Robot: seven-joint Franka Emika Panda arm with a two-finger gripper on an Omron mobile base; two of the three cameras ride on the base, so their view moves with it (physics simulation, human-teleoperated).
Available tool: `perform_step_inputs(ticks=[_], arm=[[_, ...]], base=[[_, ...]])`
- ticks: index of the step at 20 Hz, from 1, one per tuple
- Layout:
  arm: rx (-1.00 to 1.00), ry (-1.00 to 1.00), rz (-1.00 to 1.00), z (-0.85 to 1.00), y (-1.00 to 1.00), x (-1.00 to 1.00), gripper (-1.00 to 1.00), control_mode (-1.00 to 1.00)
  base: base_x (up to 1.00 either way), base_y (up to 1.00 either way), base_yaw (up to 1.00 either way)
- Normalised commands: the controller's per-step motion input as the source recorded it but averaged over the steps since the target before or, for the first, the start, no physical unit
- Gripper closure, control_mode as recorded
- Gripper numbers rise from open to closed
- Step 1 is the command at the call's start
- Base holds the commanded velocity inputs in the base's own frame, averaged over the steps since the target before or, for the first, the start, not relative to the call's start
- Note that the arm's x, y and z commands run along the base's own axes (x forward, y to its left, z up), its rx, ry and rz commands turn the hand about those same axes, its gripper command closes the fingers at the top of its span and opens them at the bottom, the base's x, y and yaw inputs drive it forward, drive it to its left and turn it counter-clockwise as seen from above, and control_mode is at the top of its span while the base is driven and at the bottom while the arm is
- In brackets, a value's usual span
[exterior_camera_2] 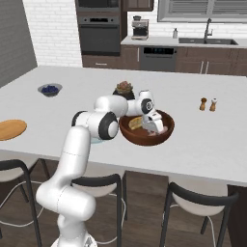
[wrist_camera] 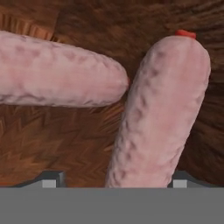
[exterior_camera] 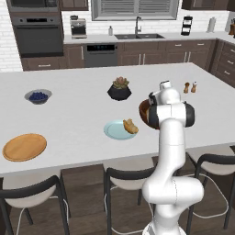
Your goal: Place one bun and one sausage from the bowl on each plate.
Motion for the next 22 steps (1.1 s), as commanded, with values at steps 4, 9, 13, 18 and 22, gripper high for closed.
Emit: perform_step_inputs(ticks=[4,9,13,18,22], arm=[[0.0,0.0,0.0,0.0,0.0,0.0,1.0,-1.0],[0.0,0.0,0.0,0.0,0.0,0.0,1.0,-1.0],[0.0,-0.01,0.08,0.19,0.02,-0.31,1.0,-1.0],[0.0,0.0,0.12,0.81,0.24,-0.3,1.0,-1.0],[0.05,0.0,0.27,0.67,0.49,-0.23,1.0,-1.0]], base=[[0.0,0.0,0.0],[0.0,0.0,0.0],[0.0,0.0,0.0],[0.0,0.0,0.0],[0.0,0.0,0.0]])
